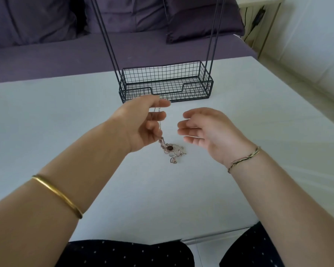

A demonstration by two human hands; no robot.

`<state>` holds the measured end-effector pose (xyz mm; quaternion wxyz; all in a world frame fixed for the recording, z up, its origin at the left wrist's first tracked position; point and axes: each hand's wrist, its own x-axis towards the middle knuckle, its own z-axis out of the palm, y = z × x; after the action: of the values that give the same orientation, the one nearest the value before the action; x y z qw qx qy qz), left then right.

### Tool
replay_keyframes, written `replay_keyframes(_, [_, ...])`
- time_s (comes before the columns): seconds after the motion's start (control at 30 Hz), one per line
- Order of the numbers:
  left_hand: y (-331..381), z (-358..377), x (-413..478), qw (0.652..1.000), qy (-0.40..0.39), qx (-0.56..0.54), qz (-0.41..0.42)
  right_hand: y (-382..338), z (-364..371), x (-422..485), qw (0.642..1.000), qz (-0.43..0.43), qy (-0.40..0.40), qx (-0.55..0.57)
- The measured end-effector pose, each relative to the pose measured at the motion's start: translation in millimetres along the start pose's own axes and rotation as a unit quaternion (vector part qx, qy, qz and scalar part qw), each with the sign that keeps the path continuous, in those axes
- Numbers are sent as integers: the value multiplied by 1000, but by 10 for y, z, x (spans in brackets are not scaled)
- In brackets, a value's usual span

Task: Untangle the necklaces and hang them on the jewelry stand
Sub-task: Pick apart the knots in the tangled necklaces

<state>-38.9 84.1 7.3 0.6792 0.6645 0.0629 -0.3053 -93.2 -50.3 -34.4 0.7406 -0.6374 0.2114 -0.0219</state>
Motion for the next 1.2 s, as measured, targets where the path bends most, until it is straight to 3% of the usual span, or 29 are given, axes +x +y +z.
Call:
replay_keyframes(0.2, [55, 22, -39, 998, -56, -18, 4, 110, 147, -54, 979, -56, -89, -173])
replay_keyframes(0.4, [57, 4, -31, 996, -84, -29, -12, 52, 176, -77, 990, -9, -134, -38])
replay_keyframes(0.57, [30, -12, -10, 998, -50, 38, -12, 39, 163, -69, 988, 25, -147, 45])
replay_keyframes(0.8, [-13, -60, 25, 993, 7, 120, -13, 3, 99, -25, 994, 19, -75, 75])
replay_keyframes(1.2, [-10, -27, 29, 989, 3, 149, -6, -10, 83, -13, 993, 52, -60, 85])
